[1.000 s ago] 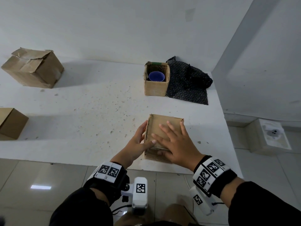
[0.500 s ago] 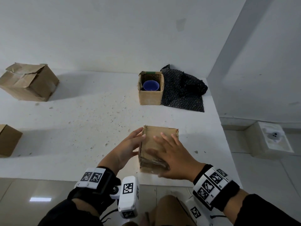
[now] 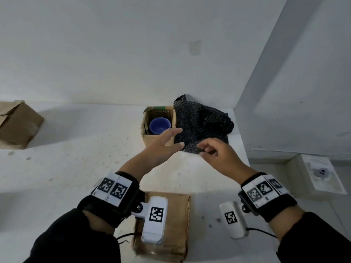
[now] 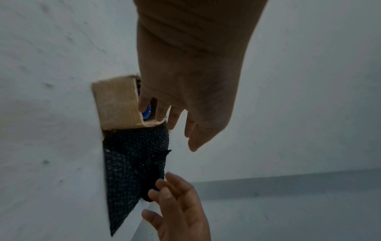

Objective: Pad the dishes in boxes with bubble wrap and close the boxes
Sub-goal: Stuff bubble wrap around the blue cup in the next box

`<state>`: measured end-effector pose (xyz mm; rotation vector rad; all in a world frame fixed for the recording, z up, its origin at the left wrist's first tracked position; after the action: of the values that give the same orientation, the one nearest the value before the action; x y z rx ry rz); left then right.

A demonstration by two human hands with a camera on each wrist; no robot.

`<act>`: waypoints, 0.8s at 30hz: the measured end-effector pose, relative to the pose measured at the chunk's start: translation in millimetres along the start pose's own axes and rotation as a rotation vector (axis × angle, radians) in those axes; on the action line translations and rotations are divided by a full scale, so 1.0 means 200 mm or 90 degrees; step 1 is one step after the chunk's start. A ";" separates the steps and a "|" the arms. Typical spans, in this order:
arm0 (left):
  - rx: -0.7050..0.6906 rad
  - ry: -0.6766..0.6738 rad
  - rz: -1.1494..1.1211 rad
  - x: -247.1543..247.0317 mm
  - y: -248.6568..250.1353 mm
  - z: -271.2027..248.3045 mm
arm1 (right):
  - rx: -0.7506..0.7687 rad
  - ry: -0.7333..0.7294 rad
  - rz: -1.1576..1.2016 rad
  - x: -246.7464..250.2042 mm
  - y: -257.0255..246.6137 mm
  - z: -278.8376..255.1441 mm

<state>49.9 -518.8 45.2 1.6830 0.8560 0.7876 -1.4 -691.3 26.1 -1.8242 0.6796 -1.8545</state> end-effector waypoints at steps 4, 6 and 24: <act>-0.050 -0.026 0.131 -0.13 0.05 0.32 | -0.042 0.023 -0.131 0.05 0.26 0.27; -0.069 -0.036 0.223 -0.20 0.03 0.47 | -0.060 0.011 -0.209 0.03 0.37 0.38; -0.019 0.060 0.549 -0.34 -0.20 0.91 | 0.083 0.189 -0.323 -0.01 0.55 0.67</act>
<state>158.7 -658.9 -44.2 1.9979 0.1296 1.4471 129.8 -781.0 -44.5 -1.7640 0.1828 -2.4639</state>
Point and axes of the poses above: each hand's wrist, its own z-axis towards the middle knuckle, its own x-axis out of the back of the hand, y = z × x, the point moved 7 cm from there along z, towards the middle knuckle, and after that the axes turned 14 degrees about -z, right-handed, at the moved point
